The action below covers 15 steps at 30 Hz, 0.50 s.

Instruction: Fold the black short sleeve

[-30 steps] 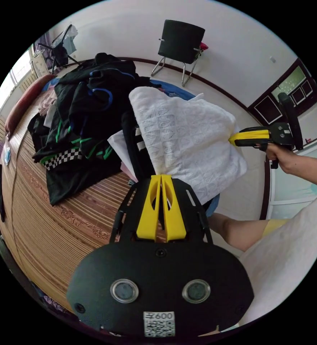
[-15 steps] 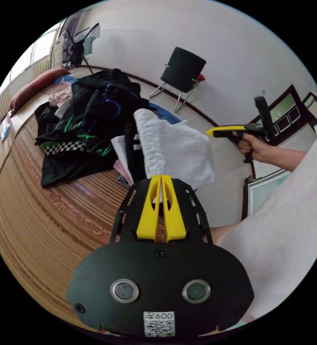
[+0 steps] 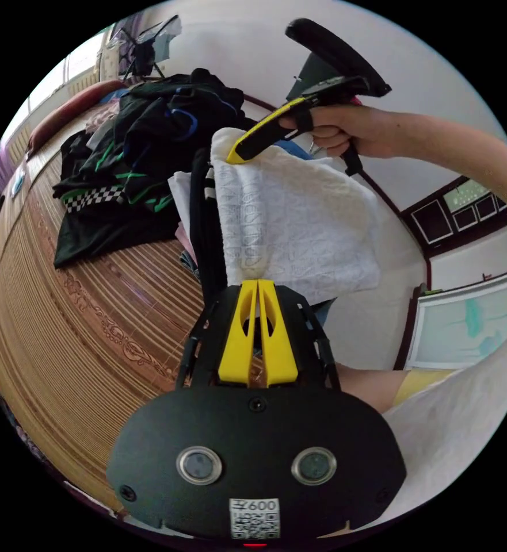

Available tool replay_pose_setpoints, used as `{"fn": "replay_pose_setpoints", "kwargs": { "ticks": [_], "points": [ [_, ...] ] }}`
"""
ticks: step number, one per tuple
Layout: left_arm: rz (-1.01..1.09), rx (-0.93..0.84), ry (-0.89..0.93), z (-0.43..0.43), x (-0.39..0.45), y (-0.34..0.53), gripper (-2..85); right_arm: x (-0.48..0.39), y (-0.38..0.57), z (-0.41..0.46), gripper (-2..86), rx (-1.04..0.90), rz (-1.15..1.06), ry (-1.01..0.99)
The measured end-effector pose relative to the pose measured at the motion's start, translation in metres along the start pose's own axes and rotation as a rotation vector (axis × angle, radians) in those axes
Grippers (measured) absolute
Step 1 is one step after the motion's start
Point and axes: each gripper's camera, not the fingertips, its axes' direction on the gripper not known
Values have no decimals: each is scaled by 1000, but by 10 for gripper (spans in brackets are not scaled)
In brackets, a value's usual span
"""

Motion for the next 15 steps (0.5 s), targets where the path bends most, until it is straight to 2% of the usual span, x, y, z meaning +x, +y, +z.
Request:
{"fn": "replay_pose_setpoints", "kwargs": {
  "ticks": [4,8,15],
  "points": [
    [94,-25,-82,13,26,4,4,0,13,15,-9,37,95,17],
    [126,9,-42,23,24,21,5,10,20,32,-9,60,231,-11],
    [354,-86,-154,54,65,29,6,-37,16,49,-9,-1,70,166]
  ]
}}
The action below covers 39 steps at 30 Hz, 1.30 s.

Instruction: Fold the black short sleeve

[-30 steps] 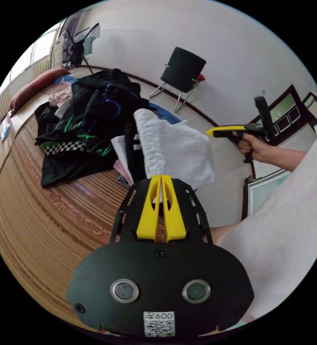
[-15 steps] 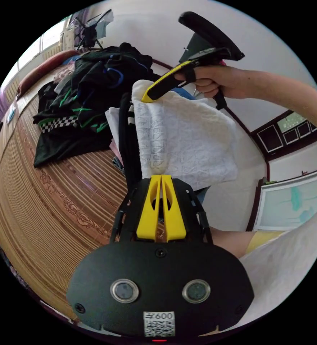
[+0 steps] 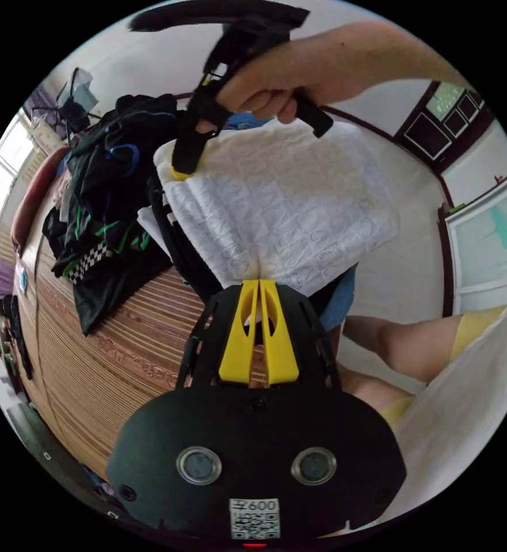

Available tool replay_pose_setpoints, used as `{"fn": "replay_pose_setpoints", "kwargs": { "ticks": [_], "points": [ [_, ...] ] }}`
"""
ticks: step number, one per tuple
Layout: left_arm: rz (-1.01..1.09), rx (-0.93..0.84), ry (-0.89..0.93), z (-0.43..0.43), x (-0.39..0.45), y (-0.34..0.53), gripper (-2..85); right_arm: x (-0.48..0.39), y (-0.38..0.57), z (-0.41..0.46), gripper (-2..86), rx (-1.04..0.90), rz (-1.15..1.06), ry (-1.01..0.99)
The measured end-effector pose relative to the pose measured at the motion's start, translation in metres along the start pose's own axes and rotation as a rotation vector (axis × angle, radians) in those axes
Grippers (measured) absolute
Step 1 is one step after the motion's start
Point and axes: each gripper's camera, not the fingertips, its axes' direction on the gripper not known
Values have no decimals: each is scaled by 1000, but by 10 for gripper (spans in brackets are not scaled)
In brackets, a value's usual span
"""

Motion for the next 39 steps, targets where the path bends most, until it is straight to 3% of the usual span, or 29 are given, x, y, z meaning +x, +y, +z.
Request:
{"fn": "replay_pose_setpoints", "kwargs": {
  "ticks": [10,19,23,27,32,34,39],
  "points": [
    [-38,-4,48,29,20,19,5,-62,17,34,-8,-5,-166,288],
    [-10,-59,-49,60,58,19,4,-51,24,52,-9,-20,-164,306],
    [-148,-69,68,71,42,25,4,-30,28,39,-9,9,-73,244],
    [-149,-25,112,76,47,41,4,-16,39,-2,-9,68,-75,172],
    [-69,-32,32,84,81,42,5,6,111,-112,-9,468,191,329],
    [-15,-40,-13,78,96,43,5,20,145,-137,-9,536,284,343],
    [-64,99,-217,37,120,60,4,61,226,-148,-9,374,495,365]
  ]
}}
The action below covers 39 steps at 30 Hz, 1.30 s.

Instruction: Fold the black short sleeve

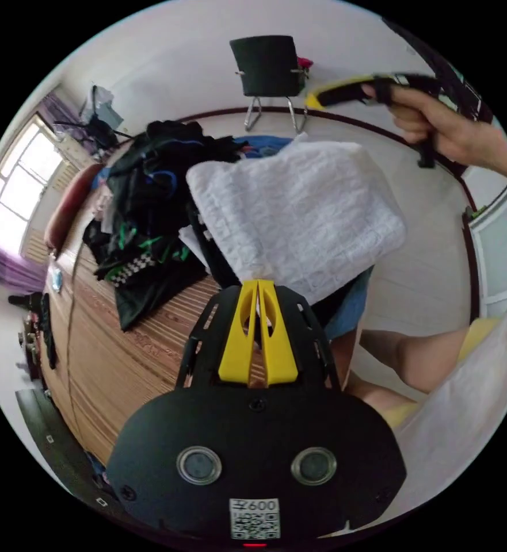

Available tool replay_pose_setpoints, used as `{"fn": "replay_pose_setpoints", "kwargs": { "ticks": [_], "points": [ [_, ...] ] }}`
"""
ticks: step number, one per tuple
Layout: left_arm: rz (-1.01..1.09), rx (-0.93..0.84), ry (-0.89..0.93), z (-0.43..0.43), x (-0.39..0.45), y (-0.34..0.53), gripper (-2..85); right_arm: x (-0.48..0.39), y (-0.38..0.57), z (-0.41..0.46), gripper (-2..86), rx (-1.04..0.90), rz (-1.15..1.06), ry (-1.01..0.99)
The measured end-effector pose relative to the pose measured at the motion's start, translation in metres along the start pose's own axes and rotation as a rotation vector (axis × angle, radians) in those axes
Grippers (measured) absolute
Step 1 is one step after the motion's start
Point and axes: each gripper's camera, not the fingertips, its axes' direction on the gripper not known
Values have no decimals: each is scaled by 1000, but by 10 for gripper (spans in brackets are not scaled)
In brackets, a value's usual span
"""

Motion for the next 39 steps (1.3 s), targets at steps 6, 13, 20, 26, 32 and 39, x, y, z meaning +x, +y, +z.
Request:
{"fn": "replay_pose_setpoints", "kwargs": {
  "ticks": [6,13,20,26,32,39],
  "points": [
    [147,160,250,-24,37,-68,2,18,49,-14,-8,-160,-33,-173],
    [363,176,202,47,168,-210,1,15,74,-7,-8,-187,141,-104],
    [486,-18,-16,121,257,-262,1,-3,89,63,-9,-363,215,80],
    [276,45,75,84,204,-301,2,13,94,55,-8,-318,378,59],
    [162,115,9,6,91,-270,5,49,140,-1,-8,-331,514,214],
    [-82,8,-15,-72,-3,-200,7,46,121,-55,-8,-340,514,243]
  ]
}}
